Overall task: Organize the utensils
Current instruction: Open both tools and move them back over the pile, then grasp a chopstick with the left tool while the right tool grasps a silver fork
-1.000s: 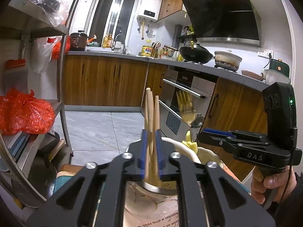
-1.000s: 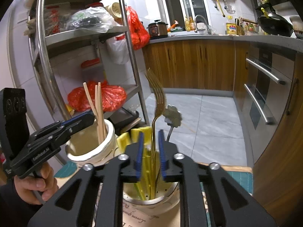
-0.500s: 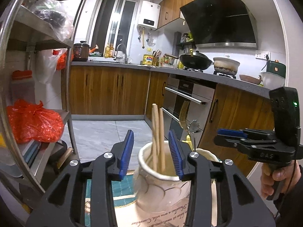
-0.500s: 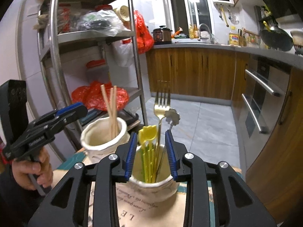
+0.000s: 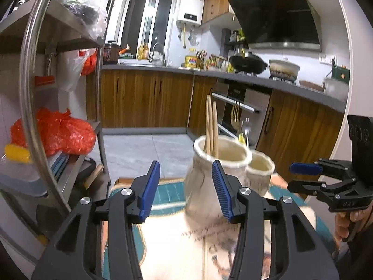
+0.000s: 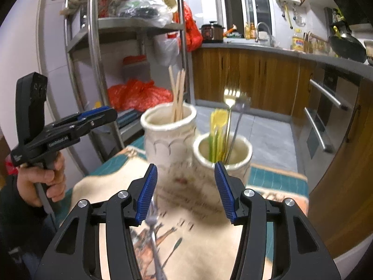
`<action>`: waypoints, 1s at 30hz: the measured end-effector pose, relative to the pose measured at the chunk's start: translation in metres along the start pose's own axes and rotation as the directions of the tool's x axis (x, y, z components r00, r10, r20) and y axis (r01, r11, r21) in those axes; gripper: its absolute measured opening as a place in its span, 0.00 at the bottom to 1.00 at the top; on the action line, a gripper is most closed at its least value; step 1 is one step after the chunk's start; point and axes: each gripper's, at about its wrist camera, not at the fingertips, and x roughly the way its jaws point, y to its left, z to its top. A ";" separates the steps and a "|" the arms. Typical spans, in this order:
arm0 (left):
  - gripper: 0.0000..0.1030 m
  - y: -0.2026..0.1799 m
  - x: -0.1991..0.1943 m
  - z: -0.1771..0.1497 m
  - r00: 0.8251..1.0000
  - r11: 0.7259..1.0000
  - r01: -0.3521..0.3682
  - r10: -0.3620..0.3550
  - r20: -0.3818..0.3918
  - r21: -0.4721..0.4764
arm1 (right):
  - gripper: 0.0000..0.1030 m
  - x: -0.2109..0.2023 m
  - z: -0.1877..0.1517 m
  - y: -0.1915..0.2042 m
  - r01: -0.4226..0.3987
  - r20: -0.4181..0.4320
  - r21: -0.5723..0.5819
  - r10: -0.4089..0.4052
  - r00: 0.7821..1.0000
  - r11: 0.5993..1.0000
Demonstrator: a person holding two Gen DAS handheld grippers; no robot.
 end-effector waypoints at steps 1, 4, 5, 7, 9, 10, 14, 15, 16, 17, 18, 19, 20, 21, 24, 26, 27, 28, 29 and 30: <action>0.45 0.000 -0.003 -0.005 1.000 1.000 -0.002 0.002 -0.018 0.005 | 0.51 0.001 -0.004 0.001 -0.003 -0.014 -0.001 0.003 1.000 1.000; 0.45 0.001 -0.007 -0.018 0.998 1.000 -0.014 0.015 -0.061 0.017 | 0.52 0.005 -0.014 0.007 -0.007 -0.058 -0.010 0.006 0.998 1.000; 0.45 0.002 -0.007 -0.024 0.996 1.000 -0.013 0.015 -0.086 0.017 | 0.52 0.006 -0.018 0.009 -0.012 -0.078 -0.013 0.011 0.997 1.000; 0.45 0.003 -0.008 -0.035 0.991 1.000 -0.008 0.012 -0.134 0.030 | 0.52 0.011 -0.024 0.014 -0.017 -0.115 -0.026 0.014 0.993 1.000; 0.45 0.002 -0.008 -0.046 0.986 0.999 -0.004 0.012 -0.169 0.044 | 0.52 0.015 -0.029 0.019 -0.028 -0.155 -0.039 0.022 0.988 0.999; 0.45 0.001 -0.008 -0.050 0.982 0.999 0.005 0.004 -0.191 0.046 | 0.52 0.018 -0.032 0.021 -0.034 -0.173 -0.044 0.026 0.985 0.998; 0.45 -0.004 0.000 -0.067 0.956 0.996 0.052 -0.028 -0.292 0.073 | 0.52 0.033 -0.039 0.032 -0.074 -0.269 -0.072 0.053 0.962 0.995; 0.45 -0.006 0.003 -0.069 0.948 0.995 0.066 -0.039 -0.315 0.077 | 0.52 0.036 -0.041 0.034 -0.079 -0.287 -0.084 0.052 0.956 0.993; 0.45 -0.009 0.005 -0.071 0.943 0.994 0.075 -0.043 -0.330 0.084 | 0.52 0.040 -0.042 0.037 -0.085 -0.312 -0.098 0.051 0.949 0.992; 0.45 -0.012 0.007 -0.074 0.934 0.991 0.090 -0.050 -0.354 0.097 | 0.52 0.045 -0.043 0.041 -0.105 -0.346 -0.107 0.062 0.936 0.989; 0.45 -0.017 0.010 -0.076 0.924 0.988 0.105 -0.055 -0.379 0.111 | 0.52 0.049 -0.044 0.043 -0.114 -0.369 -0.116 0.063 0.927 0.987; 0.44 -0.020 0.013 -0.079 0.915 0.986 0.114 -0.057 -0.399 0.121 | 0.51 0.054 -0.045 0.046 -0.118 -0.393 -0.130 0.058 0.918 0.984; 0.44 -0.022 0.015 -0.080 0.907 0.984 0.121 -0.058 -0.417 0.127 | 0.47 0.061 -0.046 0.049 -0.126 -0.429 -0.148 0.051 0.902 0.981; 0.43 -0.025 0.019 -0.082 0.895 0.982 0.134 -0.063 -0.442 0.131 | 0.45 0.064 -0.048 0.053 -0.133 -0.455 -0.155 0.048 0.889 0.979; 0.35 -0.030 0.028 -0.086 0.857 0.977 0.172 -0.083 -0.509 0.130 | 0.36 0.076 -0.048 0.057 -0.146 -0.519 -0.178 0.033 0.854 0.973; 0.28 -0.030 0.035 -0.088 0.830 0.976 0.184 -0.091 -0.550 0.117 | 0.33 0.081 -0.043 0.056 -0.160 -0.555 -0.158 0.046 0.830 0.974; 0.26 -0.031 0.036 -0.087 0.825 0.975 0.183 -0.084 -0.558 0.123 | 0.32 0.082 -0.041 0.056 -0.162 -0.568 -0.158 0.045 0.822 0.974; 0.23 -0.031 0.038 -0.086 0.816 0.975 0.182 -0.078 -0.573 0.126 | 0.31 0.084 -0.039 0.056 -0.168 -0.587 -0.158 0.044 0.808 0.973; 0.22 -0.030 0.039 -0.085 0.807 0.975 0.184 -0.079 -0.585 0.122 | 0.31 0.086 -0.037 0.056 -0.174 -0.607 -0.158 0.043 0.794 0.972; 0.22 -0.029 0.040 -0.084 0.792 0.975 0.192 -0.088 -0.605 0.110 | 0.30 0.087 -0.035 0.056 -0.177 -0.621 -0.159 0.041 0.782 0.971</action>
